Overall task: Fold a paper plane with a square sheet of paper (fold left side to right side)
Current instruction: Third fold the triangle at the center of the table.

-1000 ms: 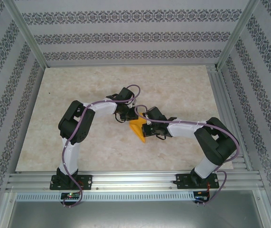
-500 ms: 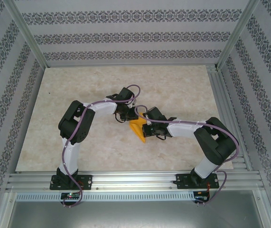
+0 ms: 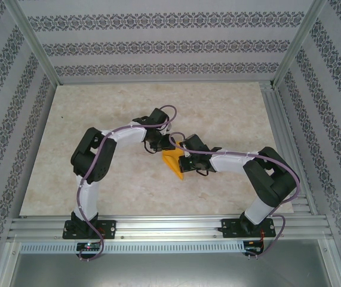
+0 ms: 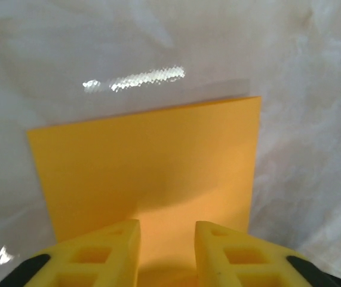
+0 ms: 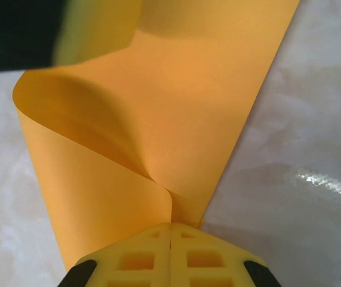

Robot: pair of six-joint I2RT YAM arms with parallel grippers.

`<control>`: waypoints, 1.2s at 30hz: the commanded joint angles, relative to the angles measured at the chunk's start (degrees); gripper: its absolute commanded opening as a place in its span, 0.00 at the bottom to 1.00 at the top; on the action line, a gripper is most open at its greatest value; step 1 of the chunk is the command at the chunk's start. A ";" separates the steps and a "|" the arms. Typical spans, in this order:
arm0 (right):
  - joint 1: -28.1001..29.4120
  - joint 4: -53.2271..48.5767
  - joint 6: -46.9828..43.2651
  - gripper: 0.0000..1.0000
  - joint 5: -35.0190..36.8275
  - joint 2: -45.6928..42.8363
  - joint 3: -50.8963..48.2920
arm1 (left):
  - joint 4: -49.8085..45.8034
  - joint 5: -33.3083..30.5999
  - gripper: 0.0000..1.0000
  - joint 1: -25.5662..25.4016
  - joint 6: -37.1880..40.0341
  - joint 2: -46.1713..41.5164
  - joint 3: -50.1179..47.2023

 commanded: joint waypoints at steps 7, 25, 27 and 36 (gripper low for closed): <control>0.11 -3.16 0.58 0.00 0.10 3.22 -0.39 | -1.06 0.12 0.30 3.47 0.72 -13.36 -5.60; 0.61 -3.30 0.37 0.00 -0.01 3.30 -0.33 | 19.06 4.97 0.27 -5.70 -17.14 -10.48 -17.42; 0.73 -3.21 0.42 0.00 -0.09 3.48 -0.22 | 19.25 4.60 0.26 -5.89 -17.58 -9.59 -17.69; 0.84 -3.44 0.27 0.00 0.17 3.66 -0.01 | 18.59 2.06 0.25 -6.47 -17.95 -7.73 -19.08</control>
